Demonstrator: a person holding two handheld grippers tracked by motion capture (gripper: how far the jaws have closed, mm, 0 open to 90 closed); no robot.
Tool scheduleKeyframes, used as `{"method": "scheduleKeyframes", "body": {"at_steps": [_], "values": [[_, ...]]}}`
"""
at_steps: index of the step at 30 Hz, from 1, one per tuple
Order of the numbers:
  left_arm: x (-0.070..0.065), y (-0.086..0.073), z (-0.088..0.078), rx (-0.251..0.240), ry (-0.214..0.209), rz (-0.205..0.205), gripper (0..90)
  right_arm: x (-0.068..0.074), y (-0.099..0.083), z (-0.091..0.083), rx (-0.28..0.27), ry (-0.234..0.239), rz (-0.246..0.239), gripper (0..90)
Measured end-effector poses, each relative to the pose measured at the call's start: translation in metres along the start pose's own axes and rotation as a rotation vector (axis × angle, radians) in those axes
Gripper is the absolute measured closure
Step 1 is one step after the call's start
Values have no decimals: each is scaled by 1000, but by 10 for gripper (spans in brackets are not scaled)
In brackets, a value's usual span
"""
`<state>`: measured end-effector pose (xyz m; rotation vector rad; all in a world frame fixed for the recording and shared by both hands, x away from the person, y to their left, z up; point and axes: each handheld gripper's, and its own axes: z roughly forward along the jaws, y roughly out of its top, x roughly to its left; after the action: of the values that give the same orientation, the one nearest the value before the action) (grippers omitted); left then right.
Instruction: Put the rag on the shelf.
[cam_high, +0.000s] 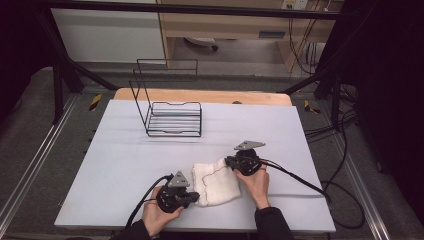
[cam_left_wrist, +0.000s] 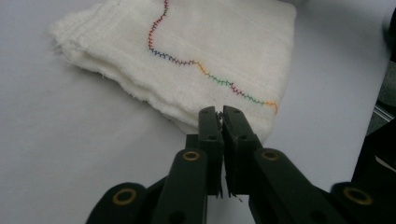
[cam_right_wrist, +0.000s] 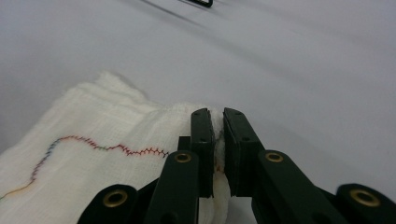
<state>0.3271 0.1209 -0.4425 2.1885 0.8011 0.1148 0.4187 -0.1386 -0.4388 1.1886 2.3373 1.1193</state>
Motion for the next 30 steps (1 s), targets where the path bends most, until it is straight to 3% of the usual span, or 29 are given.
{"method": "scheduleKeyframes", "body": {"at_steps": [2, 3, 4, 5, 6, 7, 9, 13, 17, 20, 25, 30], "values": [[5, 3, -5, -21, 19, -8, 710, -2, 3, 9, 12, -19, -13, 827], [10, 5, -7, -37, 31, -15, 710, -2, 3, 9, 12, -19, -13, 827], [14, 8, -10, -45, 43, -19, 602, -3, 2, 12, 21, -26, -26, 813], [19, 12, -11, -43, 58, -18, 553, -3, 2, 11, 12, -27, -27, 798], [24, 17, -11, -44, 71, -15, 553, -3, 2, 11, 12, -27, -27, 798], [29, 22, -10, -54, 86, -17, 499, -4, 2, 5, -26, -30, -19, 738], [38, 33, -3, -50, 100, -17, 460, -5, 2, 0, -46, -25, -12, 718], [55, 52, 20, 2, 115, 5, 386, -3, -4, -27, -78, -4, 14, 557], [67, 59, 40, 60, 102, 16, 415, 2, -21, -52, -71, 11, 39, 490], [70, 58, 45, 56, 65, 12, 444, 7, -41, -63, -47, 13, 67, 458], [72, 57, 45, 64, 22, 30, 505, 14, -63, -65, 8, 8, 85, 486], [71, 57, 44, 78, -30, -6, 702, 18, -67, -57, 35, 22, 115, 568]]}}
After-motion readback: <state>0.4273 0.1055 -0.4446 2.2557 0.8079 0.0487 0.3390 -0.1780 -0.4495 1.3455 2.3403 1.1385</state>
